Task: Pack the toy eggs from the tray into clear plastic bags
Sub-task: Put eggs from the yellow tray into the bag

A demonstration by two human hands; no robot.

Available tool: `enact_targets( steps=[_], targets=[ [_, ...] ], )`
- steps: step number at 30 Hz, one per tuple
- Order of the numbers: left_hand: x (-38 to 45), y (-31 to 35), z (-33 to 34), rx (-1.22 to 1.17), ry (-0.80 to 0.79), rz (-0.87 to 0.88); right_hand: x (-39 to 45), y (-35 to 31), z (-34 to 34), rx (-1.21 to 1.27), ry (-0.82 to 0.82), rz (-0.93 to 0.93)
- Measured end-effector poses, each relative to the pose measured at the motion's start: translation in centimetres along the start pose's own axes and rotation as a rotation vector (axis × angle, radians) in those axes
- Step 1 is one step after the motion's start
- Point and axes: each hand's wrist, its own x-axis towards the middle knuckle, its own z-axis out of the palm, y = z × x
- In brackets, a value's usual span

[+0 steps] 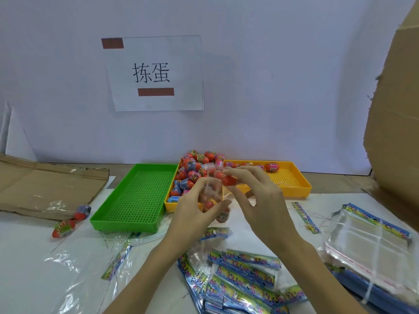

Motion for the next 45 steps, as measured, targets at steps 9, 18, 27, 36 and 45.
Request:
enact_targets(
  steps=[9, 18, 27, 36, 45],
  targets=[
    [-0.1, -0.3, 0.2, 0.178, 0.004, 0.111, 0.0, 0.0, 0.1, 0.055, 0.043, -0.011],
    [-0.1, 0.0, 0.2, 0.168, 0.019, 0.144, -0.2, 0.2, 0.6, 0.075, 0.054, 0.051],
    [-0.2, 0.4, 0.3, 0.057, -0.015, 0.119, -0.3, -0.4, 0.6, -0.010, 0.216, 0.021],
    [-0.4, 0.6, 0.1, -0.021, 0.024, 0.120, -0.3, -0.4, 0.4, 0.107, -0.009, 0.093],
    [-0.5, 1.0, 0.0, 0.003, 0.006, 0.145, -0.8, -0.7, 1.0, 0.039, -0.136, 0.028]
  ],
)
